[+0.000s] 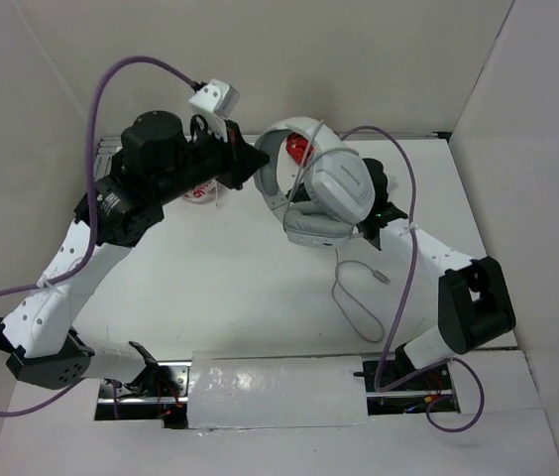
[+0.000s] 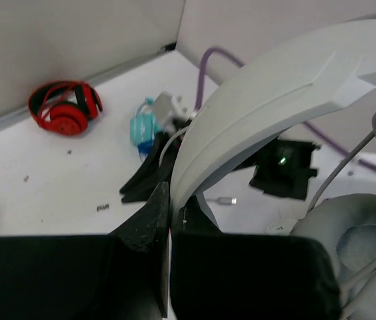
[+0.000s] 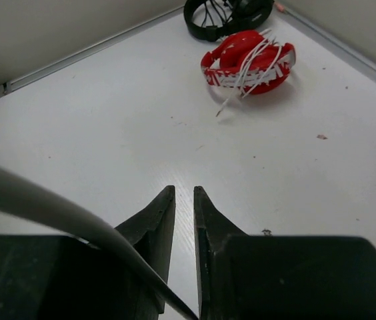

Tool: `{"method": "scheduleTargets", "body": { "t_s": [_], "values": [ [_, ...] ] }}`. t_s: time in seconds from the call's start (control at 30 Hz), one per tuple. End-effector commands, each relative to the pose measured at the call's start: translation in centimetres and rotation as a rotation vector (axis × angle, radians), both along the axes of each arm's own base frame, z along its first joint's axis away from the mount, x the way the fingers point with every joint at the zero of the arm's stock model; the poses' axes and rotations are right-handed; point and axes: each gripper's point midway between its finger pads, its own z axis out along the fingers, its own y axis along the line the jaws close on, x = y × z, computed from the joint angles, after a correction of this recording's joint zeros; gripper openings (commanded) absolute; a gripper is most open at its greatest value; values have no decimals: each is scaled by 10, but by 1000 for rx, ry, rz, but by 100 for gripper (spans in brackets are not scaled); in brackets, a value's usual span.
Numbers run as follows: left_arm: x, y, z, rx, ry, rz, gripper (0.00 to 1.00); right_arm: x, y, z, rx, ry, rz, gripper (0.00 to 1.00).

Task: Wrap the headphones

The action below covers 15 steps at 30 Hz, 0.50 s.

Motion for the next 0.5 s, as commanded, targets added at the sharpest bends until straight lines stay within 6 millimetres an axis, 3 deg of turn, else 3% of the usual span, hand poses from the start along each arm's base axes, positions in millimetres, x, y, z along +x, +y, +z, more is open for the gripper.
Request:
{"method": "scheduleTargets", "body": {
  "t_s": [0.0, 0.03, 0.1, 0.17, 0.2, 0.3, 0.33, 0.43, 0.47],
  "values": [
    [-9, -1, 61, -111, -106, -27, 0, 3, 19, 10, 56, -47, 34, 25],
    [-9, 0, 76, -127, -130, -23, 0, 5, 26, 2, 69, -37, 46, 25],
    [-7, 2, 83, -123, -143, -13, 0, 8, 35, -19, 84, 35, 69, 24],
    [-11, 8, 99, -145, -175, -1, 0, 3, 50, -19, 127, 62, 121, 19],
    [-11, 9, 105, -151, -191, 1, 0, 5, 56, -30, 131, 78, 132, 17],
    [-9, 14, 115, -156, -219, 28, 0, -7, 71, -53, 135, 130, 160, 0],
    [-6, 17, 116, -154, -224, 54, 0, -19, 73, -68, 128, 164, 169, 0],
    [22, 32, 114, -141, -235, 214, 0, -38, 72, -71, 180, 174, 153, 0],
    [39, 40, 110, -126, -240, 306, 0, -56, 70, -79, 180, 210, 158, 0]
  ]
}}
